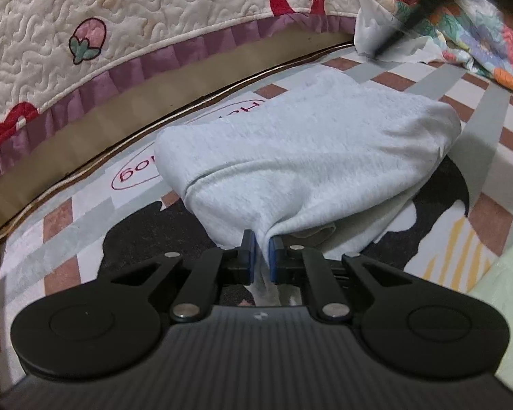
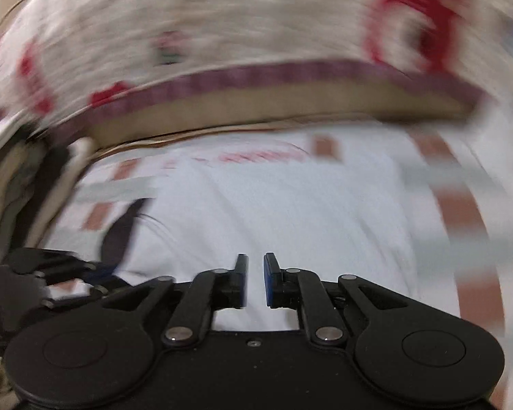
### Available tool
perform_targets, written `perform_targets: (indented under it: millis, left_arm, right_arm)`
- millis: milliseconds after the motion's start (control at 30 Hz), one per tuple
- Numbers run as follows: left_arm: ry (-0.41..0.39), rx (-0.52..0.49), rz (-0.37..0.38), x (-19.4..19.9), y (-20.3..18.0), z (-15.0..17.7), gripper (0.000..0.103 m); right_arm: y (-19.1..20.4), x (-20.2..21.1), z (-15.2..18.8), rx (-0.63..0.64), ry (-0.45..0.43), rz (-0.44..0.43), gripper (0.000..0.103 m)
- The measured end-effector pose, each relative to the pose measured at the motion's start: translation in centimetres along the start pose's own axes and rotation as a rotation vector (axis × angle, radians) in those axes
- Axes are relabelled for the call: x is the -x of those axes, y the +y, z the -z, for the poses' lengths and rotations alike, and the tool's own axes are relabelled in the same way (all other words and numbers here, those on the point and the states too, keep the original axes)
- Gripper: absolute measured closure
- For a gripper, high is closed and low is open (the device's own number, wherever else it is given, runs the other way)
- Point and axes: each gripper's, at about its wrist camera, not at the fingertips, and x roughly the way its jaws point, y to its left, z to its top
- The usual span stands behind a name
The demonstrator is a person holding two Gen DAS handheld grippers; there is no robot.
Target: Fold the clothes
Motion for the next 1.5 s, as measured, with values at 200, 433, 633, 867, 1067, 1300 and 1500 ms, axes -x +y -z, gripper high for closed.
perform_targets:
  millis: [200, 433, 633, 867, 1067, 1300, 1500]
  left_arm:
    - [-0.025, 0.007, 0.023, 0.2, 0.4, 0.2, 0.096]
    - [-0.053, -0.064, 0.056, 0.5, 0.6, 0.8, 0.096]
    - [-0.113, -0.200, 0.096, 1.2, -0.5, 1.9, 0.098]
    - [-0.098, -0.274, 0.245, 3.8, -3.0, 2.6, 0.103]
    - [-0.097, 0.000, 0.092, 3.1, 2.2, 1.5, 0.042]
    - [0.104, 0.002, 0.191, -3.6, 2.1, 1.0, 0.034]
    - [0.004, 0.048, 0.223, -2.3, 2.4, 0.7, 0.098]
  right_arm:
    - [5.4, -2.0, -10.1, 0.388, 0.122, -0.089, 0.047]
    - [5.5, -12.7, -11.5, 0.368, 0.290, -0.054, 0.039]
    - [3.5, -12.9, -10.4, 0.251, 0.203, -0.140, 0.103]
    - [4.6, -12.3, -11.3, 0.286, 0.111, -0.053, 0.103]
    - [4.0, -11.8, -11.1, 0.239, 0.132, -0.084, 0.101]
    - [3.1, -12.8, -11.8, 0.081, 0.210, -0.191, 0.043]
    - [5.0, -16.0, -11.2, 0.203, 0.277, -0.107, 0.073]
